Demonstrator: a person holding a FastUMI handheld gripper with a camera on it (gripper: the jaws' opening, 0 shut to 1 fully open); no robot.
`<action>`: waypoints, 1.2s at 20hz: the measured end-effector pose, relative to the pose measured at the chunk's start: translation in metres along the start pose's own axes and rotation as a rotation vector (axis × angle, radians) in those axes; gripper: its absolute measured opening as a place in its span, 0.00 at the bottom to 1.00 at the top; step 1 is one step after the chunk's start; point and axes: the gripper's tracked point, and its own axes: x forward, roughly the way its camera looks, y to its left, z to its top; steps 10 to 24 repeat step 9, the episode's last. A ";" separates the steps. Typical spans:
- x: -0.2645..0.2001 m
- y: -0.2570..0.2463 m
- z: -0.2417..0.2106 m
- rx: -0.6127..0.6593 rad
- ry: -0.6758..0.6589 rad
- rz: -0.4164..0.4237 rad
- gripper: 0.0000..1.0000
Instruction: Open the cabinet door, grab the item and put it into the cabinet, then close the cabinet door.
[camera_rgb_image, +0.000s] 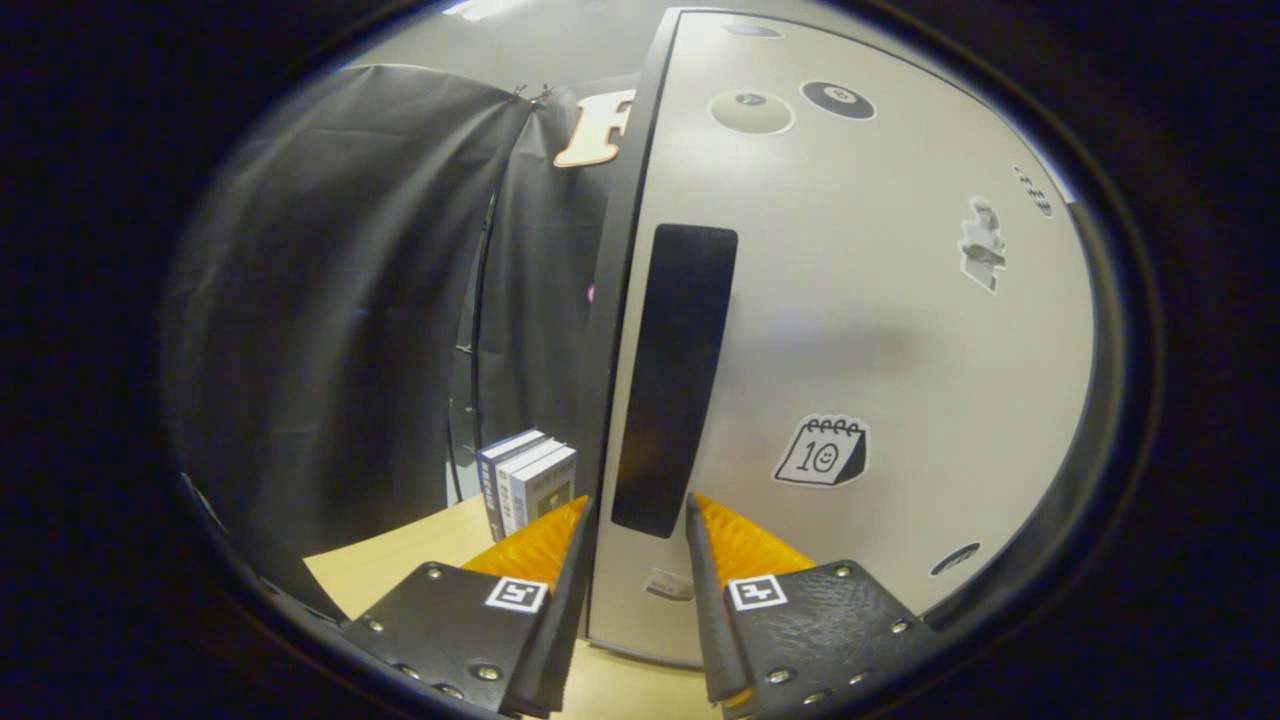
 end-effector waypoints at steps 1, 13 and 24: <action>-0.005 0.000 0.003 0.013 -0.010 0.006 0.52; -0.054 -0.055 0.038 0.079 -0.099 -0.063 0.51; -0.054 -0.055 0.038 0.079 -0.099 -0.063 0.51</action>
